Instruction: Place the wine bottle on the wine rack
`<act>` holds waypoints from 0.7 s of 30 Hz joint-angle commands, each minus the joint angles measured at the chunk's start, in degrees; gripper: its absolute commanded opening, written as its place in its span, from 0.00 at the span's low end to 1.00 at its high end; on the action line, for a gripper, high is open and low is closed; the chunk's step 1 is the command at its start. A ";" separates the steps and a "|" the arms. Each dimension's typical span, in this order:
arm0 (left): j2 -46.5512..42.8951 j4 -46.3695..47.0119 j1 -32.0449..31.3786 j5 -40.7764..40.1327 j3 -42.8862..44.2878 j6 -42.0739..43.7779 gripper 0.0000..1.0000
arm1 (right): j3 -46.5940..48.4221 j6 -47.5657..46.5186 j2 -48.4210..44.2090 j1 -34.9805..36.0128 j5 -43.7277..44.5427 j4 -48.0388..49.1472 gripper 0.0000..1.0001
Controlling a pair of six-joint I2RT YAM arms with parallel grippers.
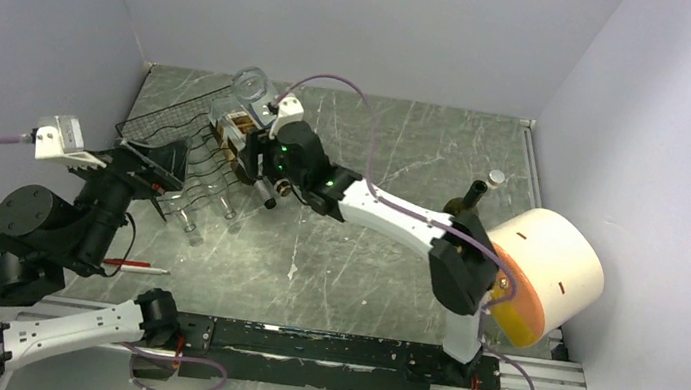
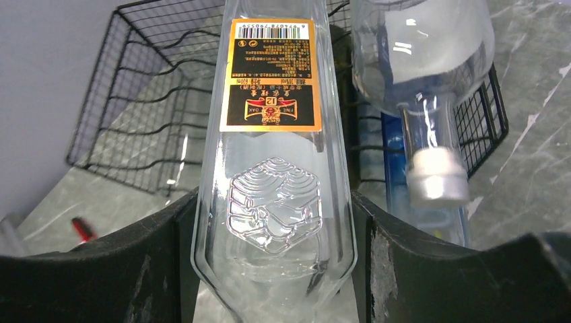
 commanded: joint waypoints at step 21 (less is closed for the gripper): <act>0.69 -4.91 0.00 -3.72 -1.02 -0.75 0.99 | 29.07 -9.11 22.82 1.67 12.63 5.49 0.06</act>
